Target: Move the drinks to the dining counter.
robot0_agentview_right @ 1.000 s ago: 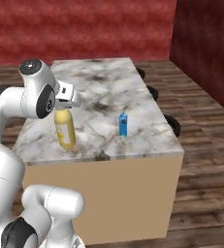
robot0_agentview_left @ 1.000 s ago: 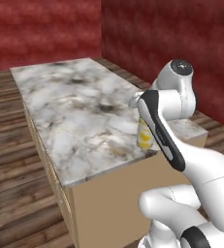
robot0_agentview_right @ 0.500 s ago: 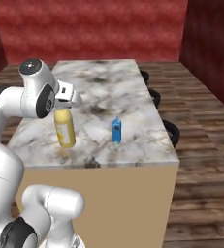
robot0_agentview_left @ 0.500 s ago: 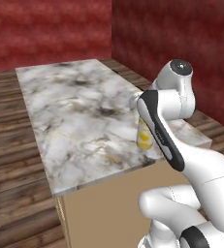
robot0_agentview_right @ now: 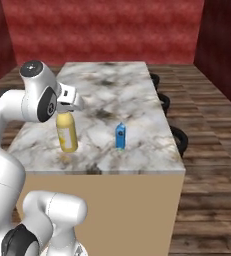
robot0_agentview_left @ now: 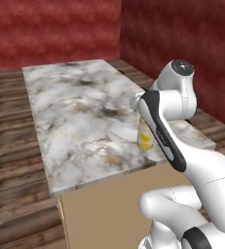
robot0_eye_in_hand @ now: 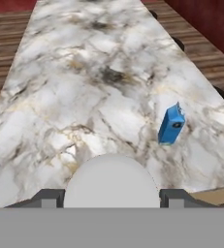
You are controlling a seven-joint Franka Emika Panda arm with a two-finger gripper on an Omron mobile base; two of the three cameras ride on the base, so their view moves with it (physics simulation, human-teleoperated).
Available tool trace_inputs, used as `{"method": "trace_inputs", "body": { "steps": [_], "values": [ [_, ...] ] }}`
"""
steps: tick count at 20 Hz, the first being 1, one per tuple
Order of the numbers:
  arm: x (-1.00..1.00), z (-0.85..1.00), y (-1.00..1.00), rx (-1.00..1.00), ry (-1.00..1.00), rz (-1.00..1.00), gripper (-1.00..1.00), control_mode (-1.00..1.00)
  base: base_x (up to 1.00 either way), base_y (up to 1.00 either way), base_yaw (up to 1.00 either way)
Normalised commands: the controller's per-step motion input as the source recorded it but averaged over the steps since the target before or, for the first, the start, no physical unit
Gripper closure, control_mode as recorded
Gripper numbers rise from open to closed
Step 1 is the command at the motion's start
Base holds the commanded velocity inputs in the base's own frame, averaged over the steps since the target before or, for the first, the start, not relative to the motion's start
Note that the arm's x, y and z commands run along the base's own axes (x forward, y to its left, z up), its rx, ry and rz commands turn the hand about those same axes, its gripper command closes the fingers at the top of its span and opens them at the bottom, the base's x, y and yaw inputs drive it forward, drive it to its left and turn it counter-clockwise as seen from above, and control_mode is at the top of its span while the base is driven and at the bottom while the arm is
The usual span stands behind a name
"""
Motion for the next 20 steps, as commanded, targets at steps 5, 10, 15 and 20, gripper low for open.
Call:
{"method": "trace_inputs", "body": {
  "steps": [5,10,15,20],
  "values": [
    [0.00,0.00,0.00,0.00,0.00,0.00,1.00,1.00,0.35,-0.06,0.11],
    [0.00,0.00,0.00,0.00,0.00,0.00,1.00,1.00,0.46,-0.16,0.08],
    [0.00,0.00,0.00,0.00,0.00,0.00,1.00,1.00,0.38,-0.23,0.07],
    [0.00,0.00,0.00,0.00,0.00,0.00,1.00,1.00,0.24,-0.25,0.08]
  ]
}}
